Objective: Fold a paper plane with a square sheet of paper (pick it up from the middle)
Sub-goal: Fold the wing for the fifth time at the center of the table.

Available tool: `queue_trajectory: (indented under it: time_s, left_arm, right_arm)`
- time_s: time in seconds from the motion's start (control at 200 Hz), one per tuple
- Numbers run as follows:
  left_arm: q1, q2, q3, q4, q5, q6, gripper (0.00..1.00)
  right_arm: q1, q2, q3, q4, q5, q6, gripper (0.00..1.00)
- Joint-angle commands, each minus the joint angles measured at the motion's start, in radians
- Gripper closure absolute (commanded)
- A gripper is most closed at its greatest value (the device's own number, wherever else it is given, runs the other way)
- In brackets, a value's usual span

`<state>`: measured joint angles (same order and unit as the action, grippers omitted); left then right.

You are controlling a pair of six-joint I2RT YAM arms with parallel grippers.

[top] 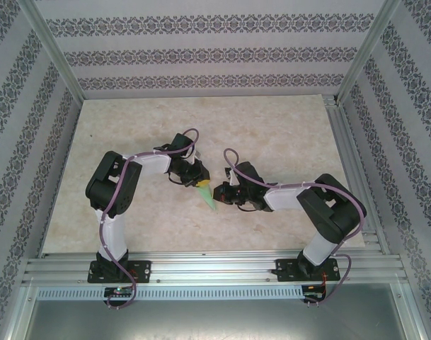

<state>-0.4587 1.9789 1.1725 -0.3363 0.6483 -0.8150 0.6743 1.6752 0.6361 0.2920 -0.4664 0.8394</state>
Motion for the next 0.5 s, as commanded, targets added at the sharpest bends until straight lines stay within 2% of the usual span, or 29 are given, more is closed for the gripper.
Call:
queue_trajectory:
  time_s: [0.0, 0.495]
  left_arm:
    - [0.007, -0.027, -0.017, -0.009, 0.006, 0.023, 0.83]
    - [0.023, -0.051, -0.049, -0.010, 0.004, 0.042, 0.84]
  right_arm:
    - [0.016, 0.033, 0.029, 0.020, -0.026, -0.008, 0.97]
    - [0.038, 0.036, 0.038, 0.035, -0.036, -0.004, 0.97]
